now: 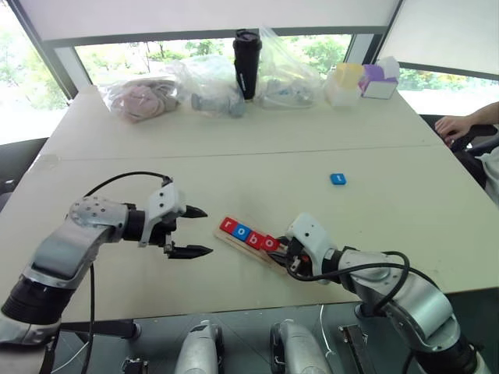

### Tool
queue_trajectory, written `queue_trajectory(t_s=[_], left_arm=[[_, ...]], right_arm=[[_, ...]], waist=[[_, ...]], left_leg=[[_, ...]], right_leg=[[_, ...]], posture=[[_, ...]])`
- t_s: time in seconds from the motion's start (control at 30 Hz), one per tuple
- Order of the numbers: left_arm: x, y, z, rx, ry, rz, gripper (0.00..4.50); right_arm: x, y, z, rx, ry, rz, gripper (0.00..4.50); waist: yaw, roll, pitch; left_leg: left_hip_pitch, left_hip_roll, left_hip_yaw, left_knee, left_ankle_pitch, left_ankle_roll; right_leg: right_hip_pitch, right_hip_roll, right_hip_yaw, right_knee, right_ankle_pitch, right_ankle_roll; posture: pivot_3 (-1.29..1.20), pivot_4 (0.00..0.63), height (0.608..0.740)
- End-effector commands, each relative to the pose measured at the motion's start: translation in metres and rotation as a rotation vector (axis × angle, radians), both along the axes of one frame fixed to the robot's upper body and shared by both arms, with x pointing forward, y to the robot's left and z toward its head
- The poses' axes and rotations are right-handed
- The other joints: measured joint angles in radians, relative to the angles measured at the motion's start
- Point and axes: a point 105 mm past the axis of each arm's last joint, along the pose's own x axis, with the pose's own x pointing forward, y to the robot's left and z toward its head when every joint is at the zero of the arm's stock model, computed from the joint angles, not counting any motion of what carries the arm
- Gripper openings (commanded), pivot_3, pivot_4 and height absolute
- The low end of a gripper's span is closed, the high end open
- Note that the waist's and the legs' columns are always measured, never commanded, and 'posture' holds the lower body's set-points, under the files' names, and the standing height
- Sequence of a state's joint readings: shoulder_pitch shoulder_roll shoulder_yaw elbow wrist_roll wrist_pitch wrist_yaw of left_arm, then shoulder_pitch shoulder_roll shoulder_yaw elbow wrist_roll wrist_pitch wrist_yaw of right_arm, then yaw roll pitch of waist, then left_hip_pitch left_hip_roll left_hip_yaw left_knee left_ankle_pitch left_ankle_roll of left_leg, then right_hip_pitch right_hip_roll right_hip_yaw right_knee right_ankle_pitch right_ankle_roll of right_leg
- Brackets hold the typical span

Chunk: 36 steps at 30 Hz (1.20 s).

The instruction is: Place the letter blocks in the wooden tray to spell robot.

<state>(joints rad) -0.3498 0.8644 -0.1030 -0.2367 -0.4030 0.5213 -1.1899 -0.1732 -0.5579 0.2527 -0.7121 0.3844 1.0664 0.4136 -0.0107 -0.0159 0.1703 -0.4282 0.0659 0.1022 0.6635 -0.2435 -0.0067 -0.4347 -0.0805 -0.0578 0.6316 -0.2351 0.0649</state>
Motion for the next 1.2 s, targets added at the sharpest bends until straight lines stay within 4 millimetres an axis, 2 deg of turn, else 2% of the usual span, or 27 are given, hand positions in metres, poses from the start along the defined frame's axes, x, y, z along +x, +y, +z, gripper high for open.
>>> queue_trajectory(t_s=[0.03, 0.27, 0.33, 0.4, 0.47, 0.5, 0.73, 0.97, 1.03, 1.13, 1.2], left_arm=[[0.0, -0.001, 0.008, -0.007, -0.04, -0.003, 4.5], [-0.001, -0.002, 0.007, -0.013, -0.041, 0.0, 4.5], [-0.001, -0.002, 0.007, -0.015, -0.042, 0.003, 4.5], [-0.001, -0.002, 0.007, -0.016, -0.042, 0.006, 4.5], [-0.001, -0.002, 0.007, -0.016, -0.042, 0.008, 4.5], [-0.001, -0.002, 0.006, -0.016, -0.042, 0.009, 4.5], [-0.001, -0.002, 0.006, -0.016, -0.043, 0.015, 4.5], [-0.001, -0.001, 0.006, -0.017, -0.041, 0.015, 4.5], [0.0, -0.002, 0.006, -0.018, -0.041, 0.013, 4.5], [0.001, -0.008, 0.013, -0.052, -0.046, -0.009, 4.5], [0.001, -0.013, 0.022, -0.105, -0.038, -0.018, 4.5]], right_arm=[[0.0, 0.004, 0.006, 0.012, -0.023, 0.013, 1.19], [0.0, 0.005, 0.006, 0.004, -0.015, 0.026, 1.19], [0.0, 0.006, 0.006, 0.0, -0.016, 0.032, 2.22], [0.001, 0.006, 0.006, -0.002, -0.016, 0.034, 3.01], [0.001, 0.006, 0.006, -0.003, -0.017, 0.034, 4.12], [0.001, 0.006, 0.006, -0.004, -0.016, 0.035, 4.43], [0.003, 0.002, 0.013, 0.0, -0.051, 0.038, 4.43], [0.015, -0.02, 0.051, 0.089, -0.183, 0.036, 4.43], [0.022, -0.031, 0.059, 0.108, -0.209, 0.013, 4.43], [0.056, -0.085, 0.066, 0.046, -0.301, -0.176, 4.43], [0.074, -0.109, 0.066, 0.019, -0.342, -0.265, 4.43]], waist=[[0.0, 0.0, 0.0], [0.0, 0.0, 0.0], [0.0, 0.0, 0.0], [0.0, 0.0, 0.0], [0.0, 0.0, 0.0], [0.0, 0.0, 0.0], [0.0, 0.0, 0.0], [0.001, 0.0, 0.0], [0.001, 0.0, 0.0], [0.002, 0.0, 0.0], [0.004, 0.0, 0.0]], left_leg=[[0.0, 0.0, 0.0, 0.0, 0.0, 0.0], [0.0, 0.0, 0.0, 0.0, 0.0, 0.0], [0.0, 0.0, 0.0, 0.0, 0.0, 0.0], [0.0, 0.0, 0.0, 0.0, 0.0, 0.0], [0.0, 0.0, 0.0, 0.0, 0.0, 0.0], [0.0, 0.0, 0.0, 0.0, 0.0, 0.0], [0.0, 0.0, 0.0, 0.0, 0.0, 0.0], [0.0, 0.0, 0.0, 0.0, 0.0, 0.0], [0.0, 0.0, 0.0, 0.0, 0.0, 0.0], [0.0, 0.0, 0.001, 0.0, 0.0, 0.0], [0.0, -0.001, 0.002, 0.001, 0.0, 0.0]], right_leg=[[0.0, 0.0, 0.0, 0.0, 0.0, 0.0], [0.0, 0.0, 0.0, 0.0, 0.0, 0.0], [0.0, 0.0, 0.0, 0.0, 0.0, 0.0], [0.0, 0.0, 0.0, 0.0, 0.0, 0.0], [0.0, 0.0, 0.0, 0.0, 0.0, 0.0], [0.0, 0.0, 0.0, 0.0, 0.0, 0.0], [0.0, 0.0, 0.0, 0.0, 0.0, 0.0], [0.0, 0.0, 0.0, 0.0, 0.0, 0.0], [0.0, 0.0, 0.0, 0.0, 0.0, 0.0], [0.0, 0.0, 0.0, 0.0, 0.0, 0.0], [0.001, 0.0, 0.0, -0.001, 0.0, 0.0]], posture=[[0.0, 0.15, 0.74], [0.0, 0.15, 0.74], [0.0, 0.15, 0.74], [0.0, 0.15, 0.74], [0.0, 0.15, 0.74], [0.0, 0.15, 0.74], [0.0, 0.15, 0.74], [0.0, 0.15, 0.74], [0.0, 0.15, 0.74], [0.0, 0.15, 0.74], [0.0, 0.15, 0.74]])
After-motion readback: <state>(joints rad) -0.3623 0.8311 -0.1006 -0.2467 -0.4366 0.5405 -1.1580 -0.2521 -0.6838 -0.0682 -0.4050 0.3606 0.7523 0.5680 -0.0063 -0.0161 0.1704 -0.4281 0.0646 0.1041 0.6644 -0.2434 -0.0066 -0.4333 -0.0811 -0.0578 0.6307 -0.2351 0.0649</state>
